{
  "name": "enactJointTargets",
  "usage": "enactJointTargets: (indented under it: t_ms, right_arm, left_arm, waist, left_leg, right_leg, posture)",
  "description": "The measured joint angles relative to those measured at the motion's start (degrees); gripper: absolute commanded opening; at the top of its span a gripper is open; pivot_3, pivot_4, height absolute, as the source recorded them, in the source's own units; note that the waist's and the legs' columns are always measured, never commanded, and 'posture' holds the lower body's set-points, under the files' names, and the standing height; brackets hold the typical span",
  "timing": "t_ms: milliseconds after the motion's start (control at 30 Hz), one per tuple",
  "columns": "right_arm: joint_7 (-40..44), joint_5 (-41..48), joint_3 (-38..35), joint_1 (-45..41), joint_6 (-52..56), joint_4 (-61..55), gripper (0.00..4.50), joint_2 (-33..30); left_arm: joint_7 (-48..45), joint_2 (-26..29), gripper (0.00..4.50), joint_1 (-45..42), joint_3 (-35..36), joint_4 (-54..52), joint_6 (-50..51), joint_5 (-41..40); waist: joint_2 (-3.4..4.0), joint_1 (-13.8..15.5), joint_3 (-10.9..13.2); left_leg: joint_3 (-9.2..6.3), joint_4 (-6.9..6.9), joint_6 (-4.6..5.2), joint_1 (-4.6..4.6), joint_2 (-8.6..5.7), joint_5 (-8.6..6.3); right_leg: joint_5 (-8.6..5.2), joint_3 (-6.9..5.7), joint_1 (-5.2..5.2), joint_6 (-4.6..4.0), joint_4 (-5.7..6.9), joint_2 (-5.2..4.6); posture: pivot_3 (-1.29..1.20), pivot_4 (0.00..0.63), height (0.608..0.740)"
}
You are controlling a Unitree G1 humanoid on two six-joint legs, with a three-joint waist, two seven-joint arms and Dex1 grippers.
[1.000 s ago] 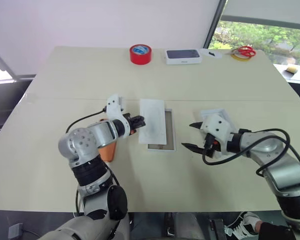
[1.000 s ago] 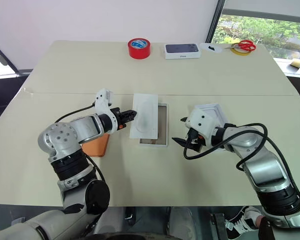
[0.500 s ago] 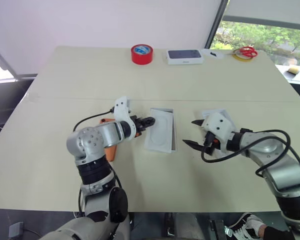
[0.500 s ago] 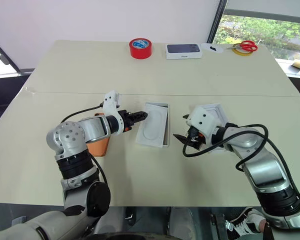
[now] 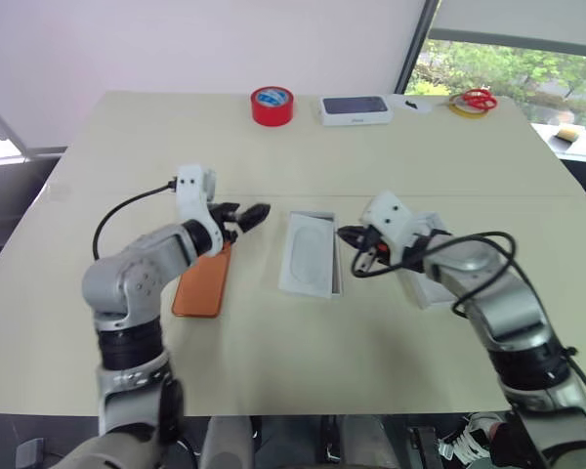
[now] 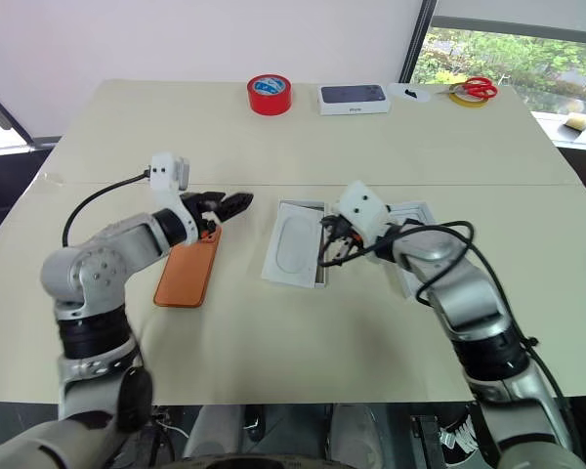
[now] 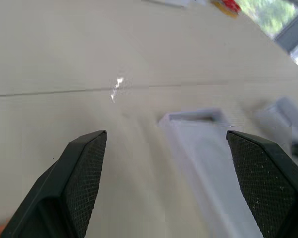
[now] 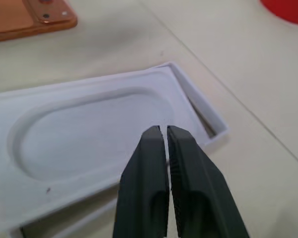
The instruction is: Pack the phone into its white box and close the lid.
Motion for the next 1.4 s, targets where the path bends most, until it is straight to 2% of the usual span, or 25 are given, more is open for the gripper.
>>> enactJointTargets:
  t_ms: [167,333,600,900,1067,1100,1233,1400]
  right_arm:
    - [-3.6,-3.8,4.8,-5.3,1.5,8.5,0.04,5.6]
    - [-5.9,-6.3,6.3,-9.0,2.0,17.0,0.04,9.6]
    - [-7.6,-9.9,6.9,-11.5,-1.8,24.0,0.04,10.6]
    - [-8.1,-13.3,7.5,-11.3,-6.5,25.7,0.04,11.1]
    - [-4.8,-12.8,7.5,-8.5,-7.3,19.1,0.04,10.3]
    - [-3.8,-12.3,7.5,-7.9,-7.3,16.7,0.00,10.3]
    - [-0.7,-10.3,9.2,-6.2,-5.7,7.0,0.00,11.8]
    - [0.0,-10.9,14.0,-7.1,-2.8,7.7,0.00,15.1]
  left_arm:
    - [-14.2,13.1,4.05,8.6,-6.8,-1.2,-12.2,2.1]
    - [-20.8,17.0,4.05,12.3,-5.8,-2.0,-14.7,-0.8]
    - [-24.9,21.6,4.05,16.9,-4.9,-4.7,-16.8,-2.0]
    - [-24.1,21.3,4.05,17.6,-4.9,-5.4,-16.9,-2.9]
    - [-21.3,20.0,4.05,17.4,-4.0,-5.2,-16.1,-3.8]
    - [-19.9,19.3,4.28,17.1,-2.8,-4.9,-14.8,-4.8]
    - [-10.6,17.5,4.28,14.7,7.9,-1.4,-6.8,-9.2]
    - [-2.1,20.6,4.28,17.9,13.8,-1.3,4.3,-9.4]
  waist:
    - [0.08,-0.6,0.0]
    - [0.07,-0.3,0.0]
    - [0.09,-0.7,0.0]
    - [0.10,-0.6,0.0]
    - [0.10,-0.6,0.0]
    - [0.10,-0.6,0.0]
    - [0.09,-1.0,0.0]
    - [0.09,-0.8,0.0]
  left_leg:
    - [0.03,-0.13,0.00,0.00,0.04,-0.01]
    - [0.09,-0.09,0.07,-0.07,0.03,-0.04]
    - [0.14,-0.13,0.20,-0.04,0.05,-0.12]
    - [0.20,-0.14,0.20,-0.06,0.05,-0.12]
    - [0.14,-0.14,0.22,-0.06,0.05,-0.13]
    - [0.10,-0.15,0.23,-0.06,0.06,-0.13]
    - [0.02,-0.16,0.25,-0.04,0.10,-0.14]
    - [0.03,-0.17,0.24,-0.03,0.09,-0.14]
  right_leg:
    - [0.00,0.05,-0.13,-0.01,0.02,0.02]
    - [0.00,0.04,-0.17,-0.01,0.02,-0.03]
    - [0.00,0.06,-0.20,-0.01,0.07,0.00]
    - [0.00,0.11,-0.27,-0.01,0.09,-0.02]
    - [0.00,0.14,-0.28,-0.01,0.09,-0.02]
    - [0.00,0.14,-0.28,-0.01,0.10,0.00]
    - [0.00,0.14,-0.27,-0.01,0.12,0.06]
    - [0.00,0.13,-0.35,-0.01,0.12,0.05]
  posture:
    - [0.00,0.150,0.730]
    - [0.00,0.150,0.730]
    - [0.00,0.150,0.730]
    - [0.00,0.150,0.730]
    - [0.00,0.150,0.730]
    - [0.00,0.150,0.730]
    - [0.00,0.150,0.730]
    - [0.00,0.150,0.730]
